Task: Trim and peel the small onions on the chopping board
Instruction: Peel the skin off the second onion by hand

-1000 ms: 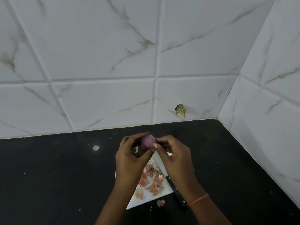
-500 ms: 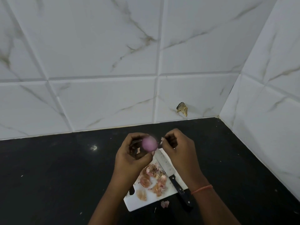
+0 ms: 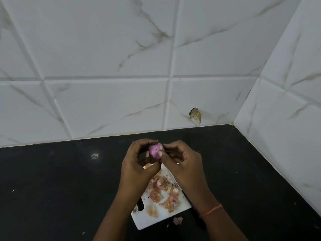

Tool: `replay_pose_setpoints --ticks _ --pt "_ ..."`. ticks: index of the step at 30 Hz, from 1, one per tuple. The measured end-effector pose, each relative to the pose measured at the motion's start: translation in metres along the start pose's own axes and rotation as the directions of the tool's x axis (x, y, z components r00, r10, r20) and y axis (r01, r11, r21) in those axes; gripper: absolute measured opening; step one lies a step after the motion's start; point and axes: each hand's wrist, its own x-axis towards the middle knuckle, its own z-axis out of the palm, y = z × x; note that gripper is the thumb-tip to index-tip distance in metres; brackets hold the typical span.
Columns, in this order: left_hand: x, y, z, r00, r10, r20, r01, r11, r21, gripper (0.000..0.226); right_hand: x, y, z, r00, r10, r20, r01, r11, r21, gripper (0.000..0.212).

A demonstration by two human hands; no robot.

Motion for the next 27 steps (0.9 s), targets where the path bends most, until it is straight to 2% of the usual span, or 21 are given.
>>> replay_pose_setpoints --ticks 3,8,13,15,21,27 --pt "0.000 -0.002 -0.002 1.000 0.002 -0.007 -0.002 1.000 0.006 0.058 0.002 0.003 0.002 0.999 -0.011 -0.045 0.011 1.000 0.009 0.009" --pt "-0.002 0.000 -0.003 1.000 -0.012 0.011 0.012 1.000 0.012 0.054 0.004 0.006 0.000 0.999 -0.011 -0.053 0.008 0.998 -0.060 0.010" --pt "-0.002 0.002 -0.008 0.996 -0.069 0.048 0.073 0.993 -0.092 0.049 0.002 0.002 -0.002 0.983 -0.098 0.159 0.107 0.993 -0.051 0.023" --pt "-0.003 0.003 -0.008 0.991 -0.121 0.058 0.128 0.980 -0.153 0.046 0.002 0.000 -0.002 0.981 -0.064 0.183 0.063 0.998 0.009 0.023" --pt "-0.008 0.002 -0.003 0.971 -0.218 0.096 0.236 0.936 -0.261 0.040 0.000 -0.004 0.000 0.984 -0.011 0.179 0.003 0.999 0.044 0.018" --pt "-0.014 0.005 0.002 0.957 -0.267 0.114 0.290 0.905 -0.313 0.035 -0.009 -0.003 0.005 0.996 -0.031 0.085 0.027 0.999 0.048 0.015"
